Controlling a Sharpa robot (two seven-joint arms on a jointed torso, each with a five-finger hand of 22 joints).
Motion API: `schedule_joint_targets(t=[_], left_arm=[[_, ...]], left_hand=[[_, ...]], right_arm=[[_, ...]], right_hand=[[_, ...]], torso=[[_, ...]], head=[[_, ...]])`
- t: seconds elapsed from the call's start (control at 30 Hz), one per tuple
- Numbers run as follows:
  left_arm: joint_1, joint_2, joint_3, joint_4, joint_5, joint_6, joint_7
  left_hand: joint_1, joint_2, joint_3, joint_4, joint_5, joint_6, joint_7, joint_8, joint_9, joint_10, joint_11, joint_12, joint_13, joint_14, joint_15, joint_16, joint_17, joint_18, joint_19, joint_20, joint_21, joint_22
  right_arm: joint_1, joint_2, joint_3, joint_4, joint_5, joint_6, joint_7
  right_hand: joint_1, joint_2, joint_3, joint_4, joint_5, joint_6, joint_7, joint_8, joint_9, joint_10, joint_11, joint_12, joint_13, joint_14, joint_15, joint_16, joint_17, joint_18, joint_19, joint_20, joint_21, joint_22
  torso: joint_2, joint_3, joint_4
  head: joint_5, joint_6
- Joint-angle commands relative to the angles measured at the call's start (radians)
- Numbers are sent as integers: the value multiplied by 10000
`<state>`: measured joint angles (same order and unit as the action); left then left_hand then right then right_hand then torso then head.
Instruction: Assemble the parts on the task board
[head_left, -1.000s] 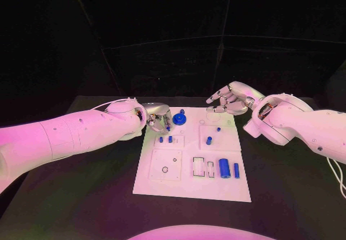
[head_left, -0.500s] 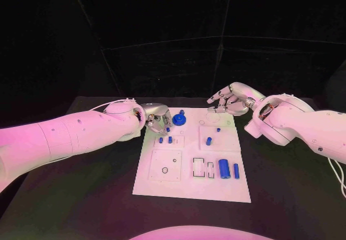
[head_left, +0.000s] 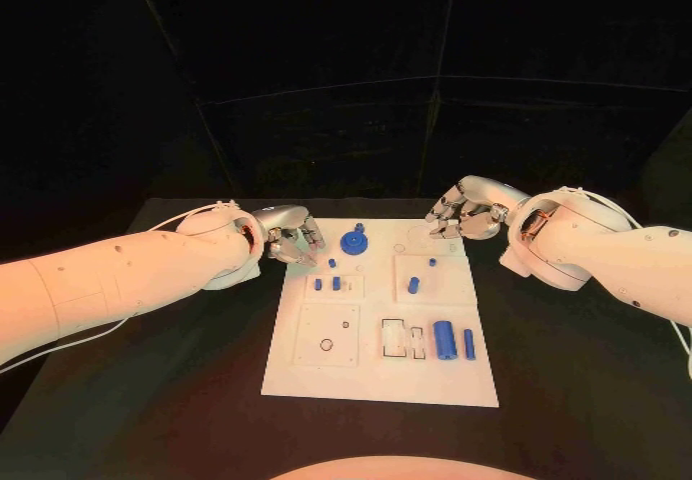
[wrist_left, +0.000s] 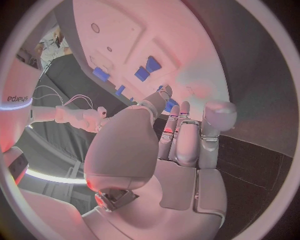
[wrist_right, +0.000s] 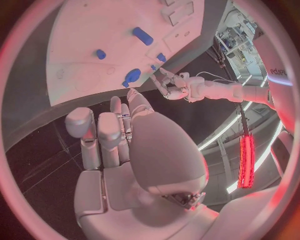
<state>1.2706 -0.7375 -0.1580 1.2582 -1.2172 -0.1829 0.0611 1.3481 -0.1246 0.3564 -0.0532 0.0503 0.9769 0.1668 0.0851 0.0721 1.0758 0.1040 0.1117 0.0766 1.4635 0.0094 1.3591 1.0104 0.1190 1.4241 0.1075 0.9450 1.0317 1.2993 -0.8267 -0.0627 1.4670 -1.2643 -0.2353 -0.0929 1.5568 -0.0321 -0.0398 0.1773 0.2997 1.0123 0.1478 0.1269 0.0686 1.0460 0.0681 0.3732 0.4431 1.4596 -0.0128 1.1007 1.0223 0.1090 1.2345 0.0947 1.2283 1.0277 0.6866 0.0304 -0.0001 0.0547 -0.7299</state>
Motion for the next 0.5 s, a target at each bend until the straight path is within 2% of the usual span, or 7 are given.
schedule_joint_targets(t=[0.03,0.1,0.13,0.17,0.3,0.4,0.5], left_arm=[[24,-216,9,280,3760,-1224,1034],[24,-351,6,448,4938,-1476,1424],[23,-482,3,610,5922,-1617,1853],[22,-562,2,699,6456,-1644,2124],[20,-813,0,956,7989,-1636,2957],[19,-1001,-4,1138,9325,-1496,3607],[18,-1111,-7,1259,10360,-1404,4026]], left_hand=[[-116,75,-26,98,40,254,48,111,24,302,-11,168,31,17,16,-47,-198,193,-239,-2,-515,-413],[-217,34,-114,160,30,334,94,137,10,236,26,150,-14,-170,54,-289,-708,283,-481,15,-1097,-869],[-285,-2,-235,206,20,306,123,106,-20,80,68,97,-64,-360,86,-540,-1214,373,-719,43,-1677,-1323],[-316,-36,-321,222,26,255,140,72,-38,-53,94,49,-93,-462,103,-680,-1494,433,-861,60,-2048,-1619],[-445,-61,-662,324,27,157,175,11,-58,-404,147,-42,-126,-544,147,-807,-1709,508,-1034,106,-2556,-2020],[-477,70,-900,417,34,219,227,41,-45,-553,187,-20,-116,-715,181,-1066,-2207,625,-1264,144,-3306,-2629],[-405,290,-965,464,37,346,239,108,-29,-443,188,131,-85,-825,178,-1198,-2431,633,-1322,161,-3446,-2731]], right_arm=[[-5,0,3,4,-2254,488,-557],[-39,-3,1,16,-2652,490,-597],[-82,2,0,25,-2997,476,-625],[-108,12,-1,22,-3178,463,-635],[-194,69,-4,-17,-3644,453,-664],[-285,124,-5,-49,-3906,468,-674],[-354,176,-6,-87,-4071,503,-677]], right_hand=[[144,-14,139,31,-364,61,-19,-131,-22,168,11,-430,-501,135,11,5,53,52,161,12,8,115],[208,-57,269,77,-630,96,-17,-192,-21,230,44,-741,-878,164,32,45,106,28,242,30,63,202],[224,-108,339,110,-672,137,-10,-219,-17,238,71,-923,-1103,177,50,69,139,19,271,46,80,234],[231,-135,382,128,-688,150,0,-239,-17,224,82,-1027,-1231,187,65,93,166,15,286,56,90,251],[242,-219,472,159,-713,147,31,-303,-20,137,137,-1267,-1522,209,103,159,238,-2,343,83,142,333],[256,-268,537,167,-741,148,53,-342,-19,107,168,-1388,-1695,220,127,207,290,-9,368,105,168,372],[285,-288,601,160,-778,153,62,-368,-19,100,188,-1461,-1813,241,138,286,372,-24,416,117,220,449]], torso=[[4,20,-20],[2,19,-6],[1,6,-4],[7,-5,-6],[5,-10,-13],[1,-4,-16],[10,-5,-17]], head=[[-69,45],[-115,57],[-153,56],[-160,54],[-202,76],[-227,79],[-248,88]])
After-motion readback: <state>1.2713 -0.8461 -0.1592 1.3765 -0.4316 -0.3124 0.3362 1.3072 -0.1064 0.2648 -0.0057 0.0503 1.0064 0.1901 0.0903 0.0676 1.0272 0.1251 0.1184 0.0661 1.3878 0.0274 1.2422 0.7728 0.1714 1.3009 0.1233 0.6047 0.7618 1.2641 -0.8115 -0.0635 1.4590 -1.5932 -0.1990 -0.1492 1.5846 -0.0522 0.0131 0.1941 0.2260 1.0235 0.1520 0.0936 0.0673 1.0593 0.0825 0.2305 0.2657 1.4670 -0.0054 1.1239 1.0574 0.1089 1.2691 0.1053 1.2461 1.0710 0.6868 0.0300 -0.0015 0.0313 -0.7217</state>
